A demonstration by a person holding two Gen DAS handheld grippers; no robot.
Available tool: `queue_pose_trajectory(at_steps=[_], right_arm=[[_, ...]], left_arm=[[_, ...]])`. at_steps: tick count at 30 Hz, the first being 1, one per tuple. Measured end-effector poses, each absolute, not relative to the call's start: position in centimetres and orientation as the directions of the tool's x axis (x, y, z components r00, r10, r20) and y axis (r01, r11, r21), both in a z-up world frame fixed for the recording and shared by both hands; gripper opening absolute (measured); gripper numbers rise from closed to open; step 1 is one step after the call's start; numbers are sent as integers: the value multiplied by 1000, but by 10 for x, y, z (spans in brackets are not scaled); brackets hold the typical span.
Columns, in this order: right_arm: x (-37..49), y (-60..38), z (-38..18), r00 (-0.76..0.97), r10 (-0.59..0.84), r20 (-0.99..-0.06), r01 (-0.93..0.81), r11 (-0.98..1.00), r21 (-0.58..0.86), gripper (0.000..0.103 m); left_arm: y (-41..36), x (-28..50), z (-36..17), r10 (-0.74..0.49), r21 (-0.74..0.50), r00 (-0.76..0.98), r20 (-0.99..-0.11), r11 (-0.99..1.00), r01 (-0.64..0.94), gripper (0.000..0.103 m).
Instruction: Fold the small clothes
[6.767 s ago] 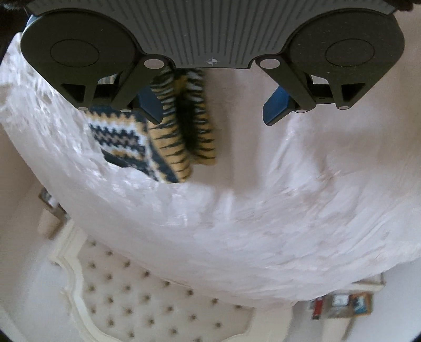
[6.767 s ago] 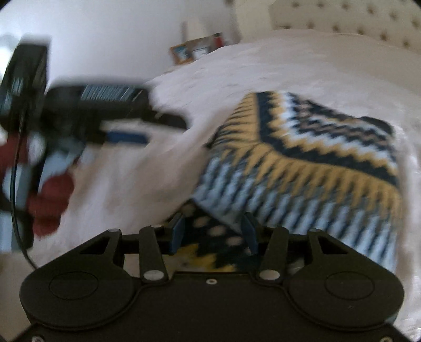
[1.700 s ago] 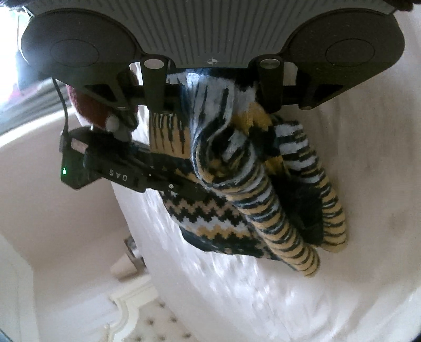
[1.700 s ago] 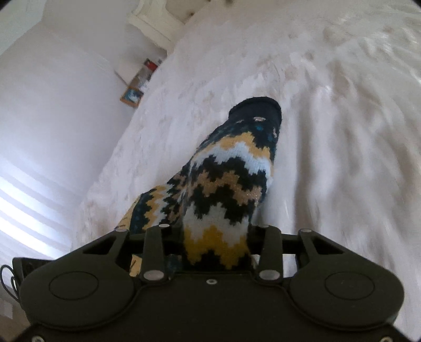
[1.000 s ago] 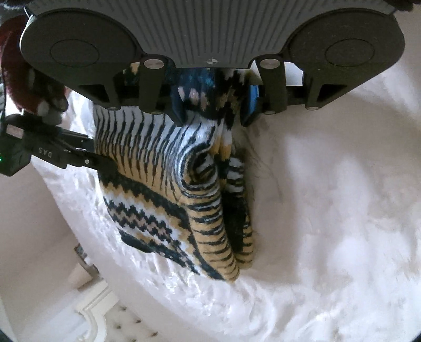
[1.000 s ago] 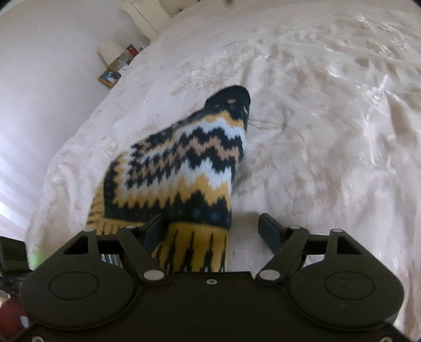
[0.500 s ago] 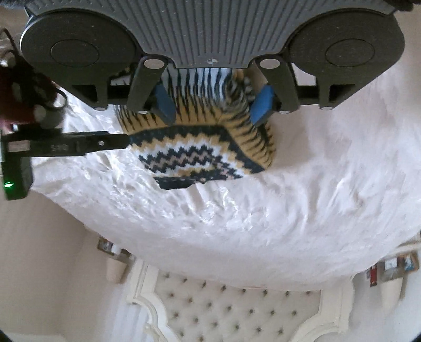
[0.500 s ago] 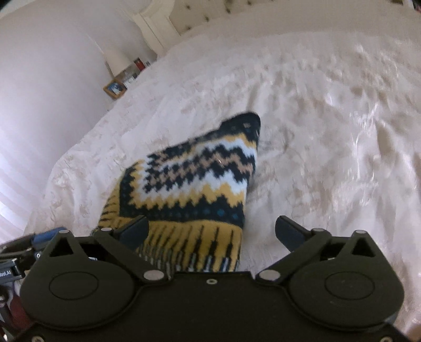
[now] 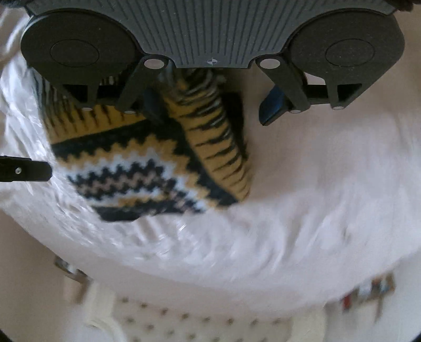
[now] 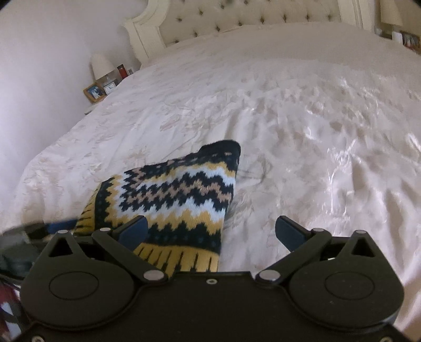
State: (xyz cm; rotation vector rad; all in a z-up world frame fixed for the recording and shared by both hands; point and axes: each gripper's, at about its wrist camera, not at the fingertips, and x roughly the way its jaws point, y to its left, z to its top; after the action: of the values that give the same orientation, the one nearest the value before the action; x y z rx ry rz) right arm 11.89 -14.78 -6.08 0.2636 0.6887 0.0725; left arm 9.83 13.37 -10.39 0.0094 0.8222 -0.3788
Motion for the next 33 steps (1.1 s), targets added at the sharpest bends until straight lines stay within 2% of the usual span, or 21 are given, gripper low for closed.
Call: queue_pose_trajectory(at_steps=[3, 9, 15, 26, 33], right_arm=[[131, -144, -59, 776, 132, -617, 15, 974, 227, 103], [166, -146, -63, 791, 62, -608, 57, 983, 175, 103], [199, -152, -106, 704, 25, -709, 96, 987, 129, 102], [145, -153, -64, 788, 57, -613, 69, 981, 179, 103], [100, -137, -31, 837, 86, -540, 19, 982, 186, 102]], left_arm=[[146, 99, -109, -355, -205, 604, -713, 931, 303, 84], [147, 96, -108, -347, -193, 610, -712, 932, 306, 88], [146, 98, -110, -348, -198, 608, -714, 933, 301, 91], [144, 83, -83, -319, -172, 642, -697, 944, 283, 89], [133, 67, -55, -260, -107, 659, -706, 959, 264, 89]])
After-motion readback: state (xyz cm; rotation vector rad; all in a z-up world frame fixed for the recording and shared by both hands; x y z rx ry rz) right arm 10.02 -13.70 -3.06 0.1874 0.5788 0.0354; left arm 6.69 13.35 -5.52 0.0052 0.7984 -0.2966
